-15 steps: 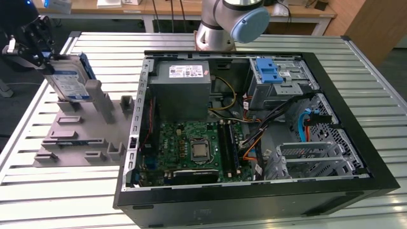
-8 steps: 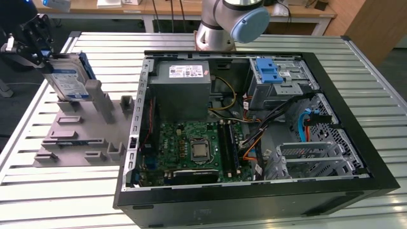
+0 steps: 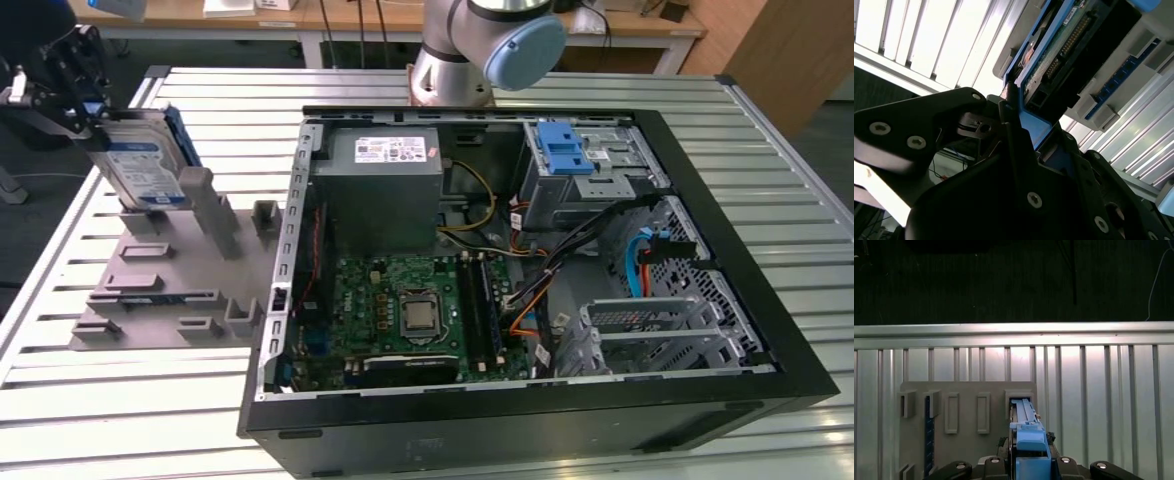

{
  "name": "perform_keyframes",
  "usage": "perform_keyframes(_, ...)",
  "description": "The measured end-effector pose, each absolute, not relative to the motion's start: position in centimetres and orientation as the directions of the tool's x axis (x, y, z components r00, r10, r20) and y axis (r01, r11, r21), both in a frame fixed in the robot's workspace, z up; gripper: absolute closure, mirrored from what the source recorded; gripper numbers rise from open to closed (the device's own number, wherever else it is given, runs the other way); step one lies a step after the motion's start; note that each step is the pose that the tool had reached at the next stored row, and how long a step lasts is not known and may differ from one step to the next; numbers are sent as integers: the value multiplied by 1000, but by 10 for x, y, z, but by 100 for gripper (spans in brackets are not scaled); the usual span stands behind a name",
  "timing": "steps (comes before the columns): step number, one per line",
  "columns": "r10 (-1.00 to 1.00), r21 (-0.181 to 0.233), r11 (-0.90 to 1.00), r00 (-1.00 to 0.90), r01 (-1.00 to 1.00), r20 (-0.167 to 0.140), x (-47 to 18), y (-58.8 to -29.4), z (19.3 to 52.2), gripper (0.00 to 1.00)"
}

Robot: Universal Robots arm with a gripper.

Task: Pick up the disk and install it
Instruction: 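Pick up the disk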

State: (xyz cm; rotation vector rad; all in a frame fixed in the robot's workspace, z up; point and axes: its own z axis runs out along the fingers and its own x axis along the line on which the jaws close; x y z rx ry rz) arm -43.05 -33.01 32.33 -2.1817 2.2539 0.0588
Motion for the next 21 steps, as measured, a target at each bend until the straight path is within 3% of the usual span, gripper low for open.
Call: perform_keyframes(21, -999, 23, 32, -33, -999, -29, -431, -330, 333, 64)
